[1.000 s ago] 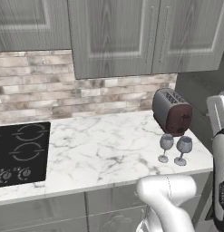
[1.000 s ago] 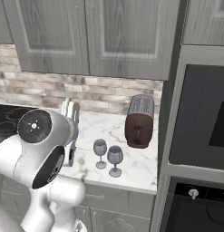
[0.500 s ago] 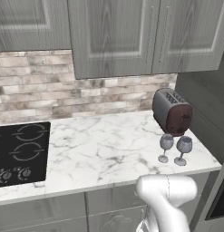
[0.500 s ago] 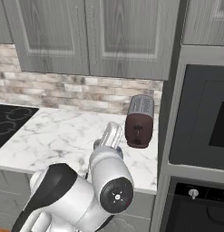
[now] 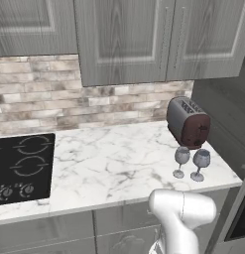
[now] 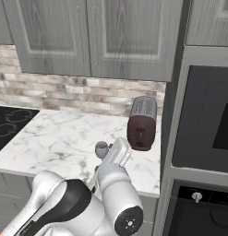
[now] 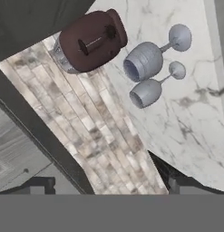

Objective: Retrieve the wine glasses from the counter and place one next to each plate.

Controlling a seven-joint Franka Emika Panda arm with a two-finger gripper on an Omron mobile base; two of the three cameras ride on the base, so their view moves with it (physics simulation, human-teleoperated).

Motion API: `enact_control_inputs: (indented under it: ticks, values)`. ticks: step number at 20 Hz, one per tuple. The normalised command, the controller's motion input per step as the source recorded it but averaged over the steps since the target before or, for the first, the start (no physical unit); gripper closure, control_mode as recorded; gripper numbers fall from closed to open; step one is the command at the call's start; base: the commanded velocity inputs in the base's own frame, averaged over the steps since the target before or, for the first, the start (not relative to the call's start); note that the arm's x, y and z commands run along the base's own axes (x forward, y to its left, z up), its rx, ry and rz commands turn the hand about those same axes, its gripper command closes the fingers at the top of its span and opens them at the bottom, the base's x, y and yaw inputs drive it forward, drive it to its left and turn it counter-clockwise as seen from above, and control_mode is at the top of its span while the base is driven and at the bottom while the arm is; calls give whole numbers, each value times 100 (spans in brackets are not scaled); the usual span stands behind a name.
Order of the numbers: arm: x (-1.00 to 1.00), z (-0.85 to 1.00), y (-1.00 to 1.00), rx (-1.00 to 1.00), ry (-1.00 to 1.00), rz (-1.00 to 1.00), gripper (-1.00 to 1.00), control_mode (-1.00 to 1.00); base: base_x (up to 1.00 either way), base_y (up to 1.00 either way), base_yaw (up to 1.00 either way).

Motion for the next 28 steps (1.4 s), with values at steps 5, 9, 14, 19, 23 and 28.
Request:
enact_control_inputs:
  ticks: [5, 9, 14, 19, 23, 28]
  values:
    - [30, -31, -14, 22, 12, 19, -100, -100, 0, 0, 0]
    - [41, -26, -1, 14, 21, 12, -100, -100, 0, 0, 0]
    - [11, -28, -2, 13, 15, 4, -100, -100, 0, 0, 0]
    - [0, -39, 0, 11, 15, 0, -100, -100, 0, 0, 0]
    - [4, -27, 0, 13, 5, 0, -100, -100, 0, 0, 0]
    - [11, -19, 0, 10, 0, 0, -100, -100, 0, 0, 0]
